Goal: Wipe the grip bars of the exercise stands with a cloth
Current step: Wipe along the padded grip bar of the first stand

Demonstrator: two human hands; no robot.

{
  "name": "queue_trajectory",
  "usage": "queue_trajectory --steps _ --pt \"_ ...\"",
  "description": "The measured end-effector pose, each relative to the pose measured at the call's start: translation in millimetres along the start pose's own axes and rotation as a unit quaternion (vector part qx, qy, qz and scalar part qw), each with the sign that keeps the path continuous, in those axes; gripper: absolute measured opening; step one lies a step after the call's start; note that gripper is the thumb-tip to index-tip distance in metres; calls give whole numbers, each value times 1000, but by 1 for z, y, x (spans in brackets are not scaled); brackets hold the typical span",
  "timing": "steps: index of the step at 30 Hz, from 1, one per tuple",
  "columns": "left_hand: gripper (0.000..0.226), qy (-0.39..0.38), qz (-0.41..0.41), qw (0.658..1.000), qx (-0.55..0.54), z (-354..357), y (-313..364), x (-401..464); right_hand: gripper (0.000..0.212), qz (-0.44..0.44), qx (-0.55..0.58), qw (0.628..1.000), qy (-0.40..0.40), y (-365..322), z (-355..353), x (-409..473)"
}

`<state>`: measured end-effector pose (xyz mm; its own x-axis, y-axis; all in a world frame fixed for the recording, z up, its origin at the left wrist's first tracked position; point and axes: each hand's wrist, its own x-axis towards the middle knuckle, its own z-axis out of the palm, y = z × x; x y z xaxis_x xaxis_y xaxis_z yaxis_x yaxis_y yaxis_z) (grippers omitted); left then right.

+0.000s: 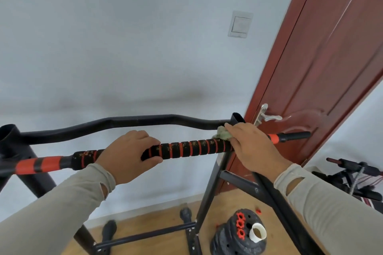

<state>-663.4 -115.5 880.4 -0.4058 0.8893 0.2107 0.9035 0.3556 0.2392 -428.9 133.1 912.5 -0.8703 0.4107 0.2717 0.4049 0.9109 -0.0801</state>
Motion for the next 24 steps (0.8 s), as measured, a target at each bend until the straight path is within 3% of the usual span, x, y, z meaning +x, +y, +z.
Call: queue_trajectory --steps 4,7,10,13,17,22,24 --pt "46 2 6 1000 -15 1 -3 1 31 143 92 984 49 -19 -6 10" --pt "46 3 10 1000 -23 1 -5 0 29 78 55 989 109 -27 -2 3" --pt "47 7 12 999 -31 2 -5 -2 35 -29 -8 998 54 -21 13 -9" --pt "48 13 13 999 -35 3 -7 -1 33 -11 24 999 25 -15 11 -8" --pt "49 9 7 999 -36 3 -8 2 49 -7 16 1000 -11 -9 8 -2" --pt "48 8 3 999 -32 2 -6 3 15 50 107 993 8 2 1 6" --pt "47 8 4 999 -32 1 -5 3 13 83 148 985 20 2 0 11"
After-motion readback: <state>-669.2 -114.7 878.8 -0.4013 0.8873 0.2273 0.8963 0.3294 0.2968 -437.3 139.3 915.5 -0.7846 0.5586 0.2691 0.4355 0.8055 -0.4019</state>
